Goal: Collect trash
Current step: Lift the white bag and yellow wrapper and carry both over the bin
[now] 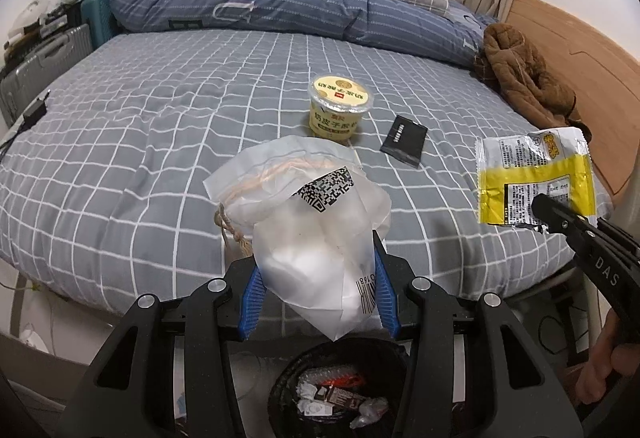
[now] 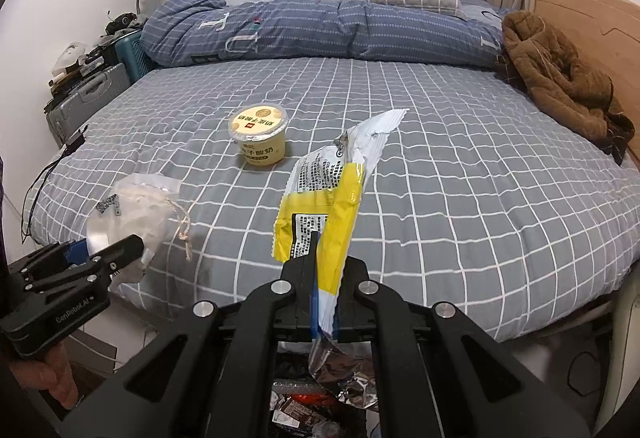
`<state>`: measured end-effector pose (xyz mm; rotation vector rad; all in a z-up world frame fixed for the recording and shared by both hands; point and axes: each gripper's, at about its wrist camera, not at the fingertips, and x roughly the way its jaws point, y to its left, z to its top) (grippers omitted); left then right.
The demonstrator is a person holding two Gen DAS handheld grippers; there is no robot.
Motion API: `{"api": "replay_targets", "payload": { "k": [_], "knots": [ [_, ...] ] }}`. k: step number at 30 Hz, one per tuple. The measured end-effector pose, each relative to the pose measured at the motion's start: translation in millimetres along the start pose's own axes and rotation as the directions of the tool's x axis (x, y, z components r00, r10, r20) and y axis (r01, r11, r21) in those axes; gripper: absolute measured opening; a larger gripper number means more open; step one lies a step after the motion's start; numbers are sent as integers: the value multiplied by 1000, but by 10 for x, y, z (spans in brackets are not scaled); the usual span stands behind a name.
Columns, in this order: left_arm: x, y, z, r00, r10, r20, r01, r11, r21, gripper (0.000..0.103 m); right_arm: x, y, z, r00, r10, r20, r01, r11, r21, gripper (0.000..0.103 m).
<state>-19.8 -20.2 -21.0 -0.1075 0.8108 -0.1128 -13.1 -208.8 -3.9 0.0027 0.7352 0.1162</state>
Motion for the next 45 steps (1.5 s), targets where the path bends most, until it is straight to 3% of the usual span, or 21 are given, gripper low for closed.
{"api": "replay_targets", "payload": {
  "k": [27, 45],
  "knots": [
    [-362, -30, -689, 998, -19, -56, 17, 999, -27, 45, -329, 166, -585, 998, 19, -54, -20, 1000, -11, 3],
    [-264, 80, -1264, 985, 8, -174, -15, 999, -39, 45, -218, 259, -1185, 980, 23, -196, -26, 1000, -13, 3]
  ]
}}
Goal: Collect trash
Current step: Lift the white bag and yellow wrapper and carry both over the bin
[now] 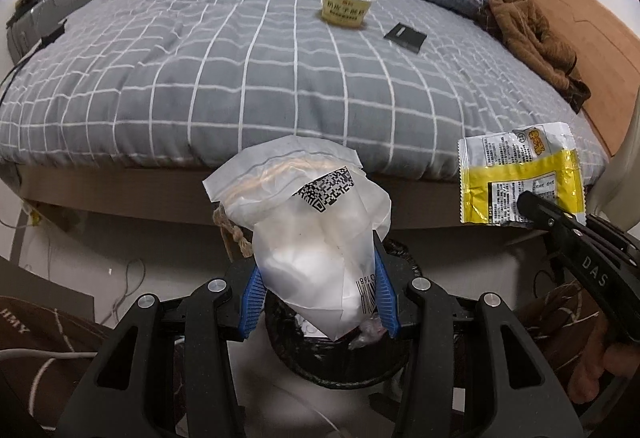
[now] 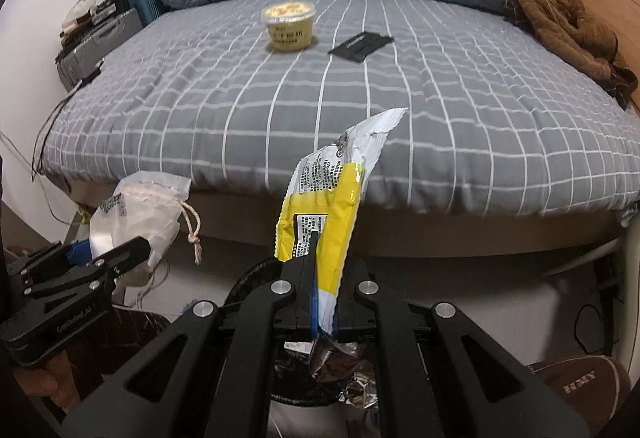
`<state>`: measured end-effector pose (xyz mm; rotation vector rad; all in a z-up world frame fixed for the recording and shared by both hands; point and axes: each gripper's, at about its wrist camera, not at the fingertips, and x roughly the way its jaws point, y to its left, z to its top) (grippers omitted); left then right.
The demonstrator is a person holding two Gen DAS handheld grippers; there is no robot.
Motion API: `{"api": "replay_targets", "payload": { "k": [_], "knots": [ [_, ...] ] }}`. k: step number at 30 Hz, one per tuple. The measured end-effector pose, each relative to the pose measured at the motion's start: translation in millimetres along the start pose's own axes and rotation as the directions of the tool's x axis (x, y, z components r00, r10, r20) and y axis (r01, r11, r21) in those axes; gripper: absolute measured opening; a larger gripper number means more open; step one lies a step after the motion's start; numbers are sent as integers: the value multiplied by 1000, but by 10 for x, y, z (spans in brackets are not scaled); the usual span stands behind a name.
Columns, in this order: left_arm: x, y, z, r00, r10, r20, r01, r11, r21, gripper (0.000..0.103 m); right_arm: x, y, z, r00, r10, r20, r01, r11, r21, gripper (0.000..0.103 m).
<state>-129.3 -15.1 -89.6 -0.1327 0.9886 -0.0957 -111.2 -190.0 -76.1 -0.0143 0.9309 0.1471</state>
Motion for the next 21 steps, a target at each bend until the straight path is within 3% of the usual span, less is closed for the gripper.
{"api": "replay_targets", "payload": {
  "k": [9, 21],
  "knots": [
    [414, 54, -108, 998, 27, -64, -27, 1000, 3, 45, 442, -56, -143, 995, 9, -96, -8, 1000, 7, 3],
    [783, 206, -216, 992, 39, -122, -38, 999, 4, 45, 1032, 34, -326, 972, 39, -233, -43, 999, -15, 3]
  ]
}}
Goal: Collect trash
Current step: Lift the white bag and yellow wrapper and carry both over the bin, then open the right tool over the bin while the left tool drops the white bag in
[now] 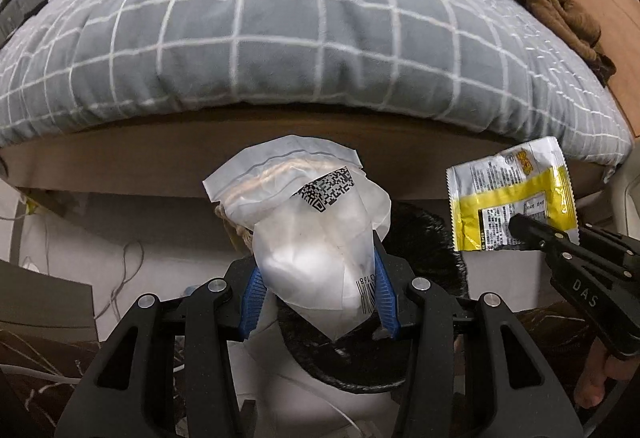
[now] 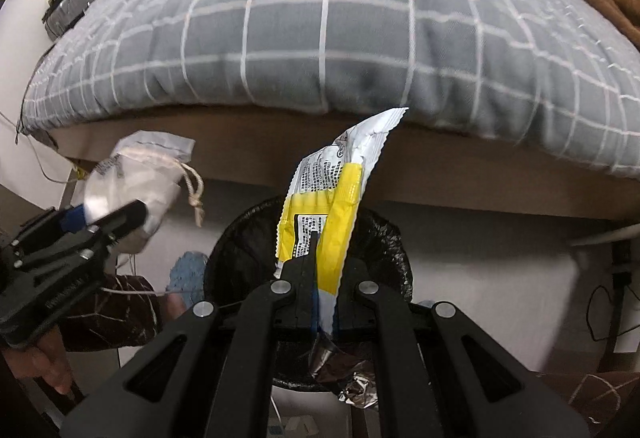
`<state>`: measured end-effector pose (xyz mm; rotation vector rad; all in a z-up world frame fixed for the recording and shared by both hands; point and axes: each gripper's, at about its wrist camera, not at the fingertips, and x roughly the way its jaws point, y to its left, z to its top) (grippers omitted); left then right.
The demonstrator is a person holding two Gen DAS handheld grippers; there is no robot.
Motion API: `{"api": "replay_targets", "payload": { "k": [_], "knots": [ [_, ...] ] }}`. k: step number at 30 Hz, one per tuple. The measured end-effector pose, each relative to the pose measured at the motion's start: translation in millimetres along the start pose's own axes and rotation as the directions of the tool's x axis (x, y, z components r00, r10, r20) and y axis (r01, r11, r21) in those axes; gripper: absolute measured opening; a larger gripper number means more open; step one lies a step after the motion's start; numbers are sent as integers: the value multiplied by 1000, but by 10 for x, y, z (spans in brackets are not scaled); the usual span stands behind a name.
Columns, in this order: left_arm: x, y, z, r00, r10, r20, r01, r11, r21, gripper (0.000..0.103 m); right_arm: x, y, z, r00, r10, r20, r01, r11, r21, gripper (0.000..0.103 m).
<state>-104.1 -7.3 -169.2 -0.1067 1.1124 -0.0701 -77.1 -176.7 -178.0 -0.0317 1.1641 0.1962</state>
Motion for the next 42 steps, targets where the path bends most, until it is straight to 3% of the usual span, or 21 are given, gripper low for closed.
{"api": "replay_targets", "payload": {
  "k": [12, 13, 17, 19, 28, 34, 42],
  "knots": [
    [32, 314, -86, 999, 26, -19, -27, 998, -56, 45, 356, 185, 52, 997, 0, -71, -3, 999, -46, 8],
    [33, 322, -93, 999, 27, -21, -28, 998, -56, 45, 366, 185, 49, 998, 2, -70, -6, 999, -47, 16],
    [41, 280, -88, 999, 25, -22, -26, 999, -47, 45, 411, 247, 38, 998, -6, -61, 2, 998, -59, 29],
    [57, 257, -93, 999, 22, -23, -23, 999, -43, 45, 390, 243, 27, 998, -18, -53, 15, 998, -56, 43],
    [131, -114, -28, 1000, -11, -25, 12, 1000, 22, 45, 135, -73, 29, 995, -99, 31, 99, 995, 6, 85],
    [192, -430, -14, 998, -37, -41, 40, 997, 71, 45, -20, -389, -58, 987, -145, 72, 140, 987, 74, 94],
    [282, -761, -60, 996, -57, -65, 65, 989, 130, 45, -215, -737, -160, 976, -193, 100, 178, 973, 145, 95]
  ]
}}
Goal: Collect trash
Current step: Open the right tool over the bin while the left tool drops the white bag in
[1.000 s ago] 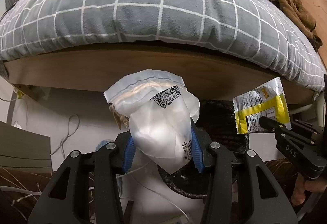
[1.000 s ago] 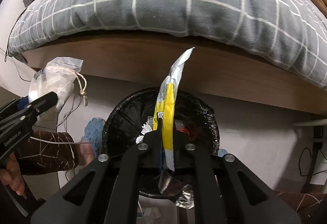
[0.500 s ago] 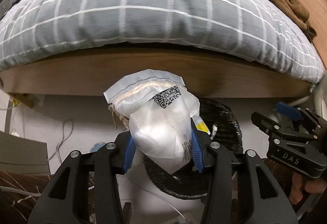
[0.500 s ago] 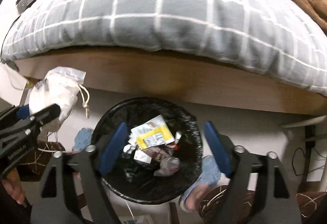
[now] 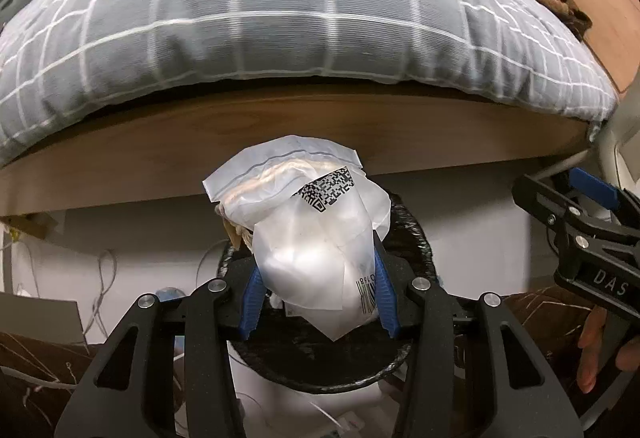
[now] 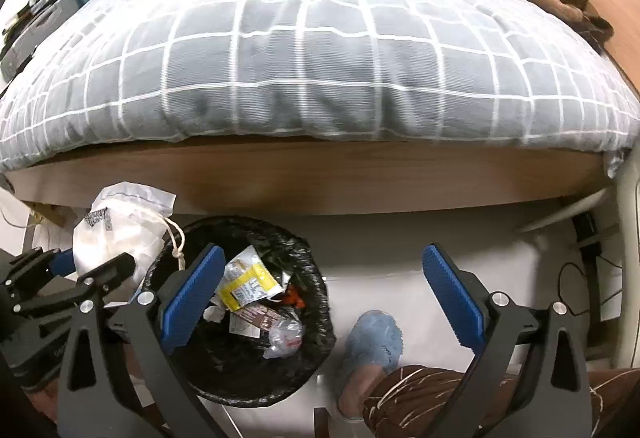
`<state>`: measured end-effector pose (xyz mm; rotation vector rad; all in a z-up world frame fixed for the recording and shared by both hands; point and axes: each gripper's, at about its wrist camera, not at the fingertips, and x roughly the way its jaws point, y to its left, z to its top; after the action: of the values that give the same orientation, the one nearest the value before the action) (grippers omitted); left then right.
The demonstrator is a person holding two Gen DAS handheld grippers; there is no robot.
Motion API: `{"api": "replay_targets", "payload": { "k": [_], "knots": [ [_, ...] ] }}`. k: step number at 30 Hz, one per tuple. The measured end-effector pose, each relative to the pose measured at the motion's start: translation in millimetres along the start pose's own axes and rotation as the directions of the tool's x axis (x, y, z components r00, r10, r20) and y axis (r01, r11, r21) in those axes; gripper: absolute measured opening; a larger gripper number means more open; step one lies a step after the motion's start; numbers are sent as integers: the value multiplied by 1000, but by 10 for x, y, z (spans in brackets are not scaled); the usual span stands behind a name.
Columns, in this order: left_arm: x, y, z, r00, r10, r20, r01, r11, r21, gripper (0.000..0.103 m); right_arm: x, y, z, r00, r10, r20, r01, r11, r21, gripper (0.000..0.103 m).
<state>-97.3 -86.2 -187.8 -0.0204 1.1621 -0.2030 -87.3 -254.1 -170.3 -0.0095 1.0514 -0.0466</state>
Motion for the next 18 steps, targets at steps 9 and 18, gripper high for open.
{"api": "replay_targets", "payload": {
  "k": [9, 18],
  "knots": [
    [37, -126, -12, 1000, 9, -12, -9, 1000, 16, 51, -39, -117, 50, 1000, 4, 8, -4, 999, 39, 95],
    [-43, -20, 19, 999, 48, 15, -48, 999, 3, 74, -81, -38, 100, 999, 5, 33, -6, 1000, 28, 95]
  ]
}}
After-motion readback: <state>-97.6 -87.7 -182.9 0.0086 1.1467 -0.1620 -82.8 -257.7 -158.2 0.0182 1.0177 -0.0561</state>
